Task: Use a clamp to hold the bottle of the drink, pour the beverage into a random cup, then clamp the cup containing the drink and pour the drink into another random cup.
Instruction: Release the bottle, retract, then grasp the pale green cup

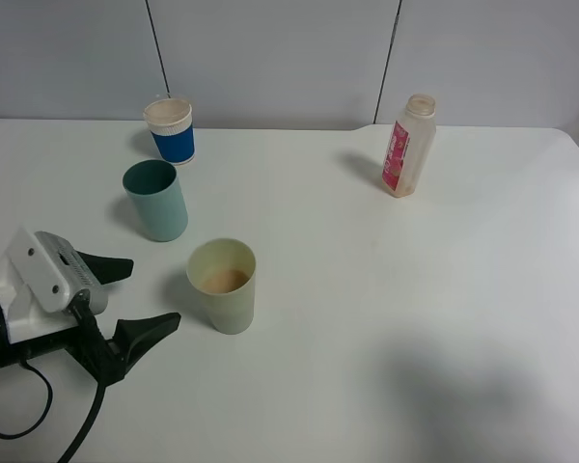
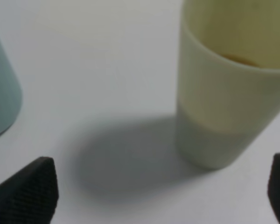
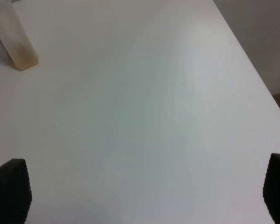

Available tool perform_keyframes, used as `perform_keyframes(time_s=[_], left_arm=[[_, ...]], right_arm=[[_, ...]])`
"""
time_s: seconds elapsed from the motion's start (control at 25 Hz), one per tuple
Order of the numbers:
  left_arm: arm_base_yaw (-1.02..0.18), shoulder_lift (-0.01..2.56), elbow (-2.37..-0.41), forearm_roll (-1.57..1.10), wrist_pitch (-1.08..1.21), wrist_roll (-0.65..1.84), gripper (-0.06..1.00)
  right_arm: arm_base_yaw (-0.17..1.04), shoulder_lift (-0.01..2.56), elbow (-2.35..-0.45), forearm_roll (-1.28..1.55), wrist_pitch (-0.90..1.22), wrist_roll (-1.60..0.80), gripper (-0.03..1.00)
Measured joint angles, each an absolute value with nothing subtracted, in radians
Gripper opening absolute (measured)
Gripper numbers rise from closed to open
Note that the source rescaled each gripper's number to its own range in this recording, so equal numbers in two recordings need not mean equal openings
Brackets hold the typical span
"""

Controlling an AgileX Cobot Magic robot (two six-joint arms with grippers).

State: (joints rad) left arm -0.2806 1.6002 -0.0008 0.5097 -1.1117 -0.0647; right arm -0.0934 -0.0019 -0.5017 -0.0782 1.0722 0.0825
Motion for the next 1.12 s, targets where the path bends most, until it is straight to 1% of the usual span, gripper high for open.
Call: perform_keyframes(time_s=[0.2, 0.44, 0.6, 0.84, 1.12], left_arm=[[-0.281, 1.614, 0.000, 0.552, -1.139, -0.059, 0.82], [-0.281, 1.719, 0.001, 0.589, -1.197, -0.056, 0.82], [-0.281, 1.856, 0.001, 0.591, -1.209, -0.025, 0.87], [-0.281, 1.883, -0.011, 0.592, -1.209, -0.011, 0.87], [-0.281, 1.885, -0.073, 0.629, -1.211, -0.009, 0.87]], right_arm=[[-0.093, -0.002, -0.502, -0.078, 1.072, 0.082, 0.99], [-0.093, -0.002, -0.502, -0.078, 1.072, 0.082, 0.99], [-0.093, -0.002, -0.502, -0.078, 1.072, 0.082, 0.99], [-0.093, -0.002, -0.502, -0.078, 1.072, 0.082, 0.99], [-0.093, -0.002, -0.502, -0.078, 1.072, 0.082, 0.99]])
